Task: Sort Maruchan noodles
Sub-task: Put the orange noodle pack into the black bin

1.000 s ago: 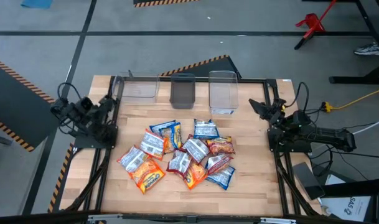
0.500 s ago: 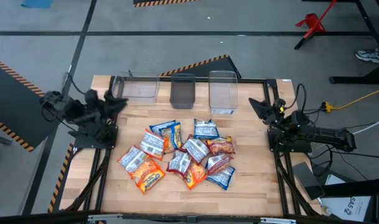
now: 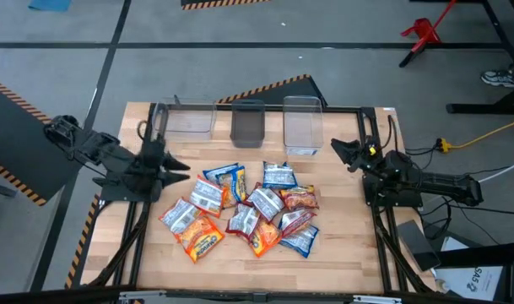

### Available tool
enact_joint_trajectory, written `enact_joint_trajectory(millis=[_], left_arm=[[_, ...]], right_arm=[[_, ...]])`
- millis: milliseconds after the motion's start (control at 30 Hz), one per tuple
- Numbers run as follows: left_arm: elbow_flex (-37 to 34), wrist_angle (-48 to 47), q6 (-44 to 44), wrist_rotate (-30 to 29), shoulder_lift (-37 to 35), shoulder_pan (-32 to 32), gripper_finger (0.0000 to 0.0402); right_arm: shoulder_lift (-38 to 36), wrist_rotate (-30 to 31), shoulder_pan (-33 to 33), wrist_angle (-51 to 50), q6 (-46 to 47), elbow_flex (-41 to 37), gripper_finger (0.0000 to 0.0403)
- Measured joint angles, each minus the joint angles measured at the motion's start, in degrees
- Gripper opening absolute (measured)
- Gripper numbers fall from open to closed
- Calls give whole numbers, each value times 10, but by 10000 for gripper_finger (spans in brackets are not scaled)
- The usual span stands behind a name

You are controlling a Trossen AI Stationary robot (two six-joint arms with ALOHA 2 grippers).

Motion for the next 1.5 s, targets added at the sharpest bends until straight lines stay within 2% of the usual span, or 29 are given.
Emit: enact_joint_trajectory(millis=[133,267,433,533,667,833,1000,1133,1333,1433,1500], left_arm=[[0,-26,-22,21,37,30,140],[0,-14,-20,-87,72,54,140],[0,85,-6,-177,86,74,140],[18,119,26,-164,82,92,140],[85,116,66,-148,86,127,140],[161,97,143,-44,104,173,140],[197,70,141,132,110,223,140],[198,74,116,257,115,247,149],[199,45,122,343,170,253,197],[198,-7,138,347,203,252,228],[198,-62,151,330,222,253,245]], right_arm=[[0,-5,0,-35,1,0,173],[0,-27,0,-40,-6,0,173],[0,-29,0,32,-60,9,173],[0,-31,0,30,-119,55,173],[12,-10,0,-27,-232,149,173],[71,21,0,-170,-332,288,173],[148,14,0,-289,-345,388,173],[203,-14,0,-344,-345,431,173],[270,-51,0,-381,-344,447,187],[295,-60,0,-392,-340,447,217],[310,-61,0,-396,-332,447,243]])
